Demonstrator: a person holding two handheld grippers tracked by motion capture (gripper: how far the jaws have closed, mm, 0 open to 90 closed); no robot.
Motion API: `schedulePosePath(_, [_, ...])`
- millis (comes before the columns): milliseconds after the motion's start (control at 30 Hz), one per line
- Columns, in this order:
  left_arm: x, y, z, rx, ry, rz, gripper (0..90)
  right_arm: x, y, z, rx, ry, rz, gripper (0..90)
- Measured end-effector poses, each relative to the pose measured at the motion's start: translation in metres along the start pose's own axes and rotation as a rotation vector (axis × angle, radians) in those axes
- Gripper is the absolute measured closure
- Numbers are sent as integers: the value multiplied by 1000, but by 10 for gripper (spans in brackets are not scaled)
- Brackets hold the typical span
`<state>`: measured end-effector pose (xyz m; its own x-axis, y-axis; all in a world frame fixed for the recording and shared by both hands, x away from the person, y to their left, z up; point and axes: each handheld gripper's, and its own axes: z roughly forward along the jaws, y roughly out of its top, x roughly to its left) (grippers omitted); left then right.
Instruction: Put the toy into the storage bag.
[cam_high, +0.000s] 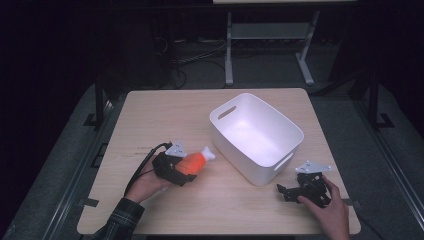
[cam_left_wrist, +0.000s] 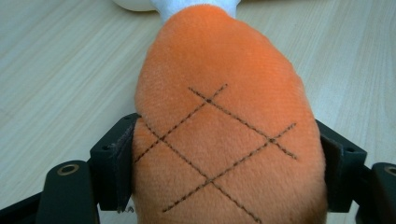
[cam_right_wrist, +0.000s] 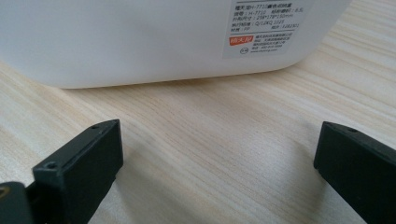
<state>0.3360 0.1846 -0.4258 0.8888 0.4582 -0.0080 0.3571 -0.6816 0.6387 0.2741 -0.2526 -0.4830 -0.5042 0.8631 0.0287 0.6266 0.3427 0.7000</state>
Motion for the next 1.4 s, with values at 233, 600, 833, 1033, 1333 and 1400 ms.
schedulePosePath(233, [4,-4,-9,13,-13,21,223,0,0,0,0,0,0,7])
schedulePosePath(600, [11,5,-27,-17,-39,42,222,0,0,0,-1,-1,0,7])
schedulePosePath(833, [15,17,-33,-31,-57,53,222,0,0,0,-2,-1,0,7])
schedulePosePath(1033, [18,27,-38,-47,-64,66,222,0,0,0,-2,-1,0,8])
schedulePosePath(1333, [23,39,-45,-66,-76,78,222,0,0,0,-2,0,0,7])
schedulePosePath(1400, [24,42,-46,-73,-83,79,222,0,0,0,-2,0,0,7])
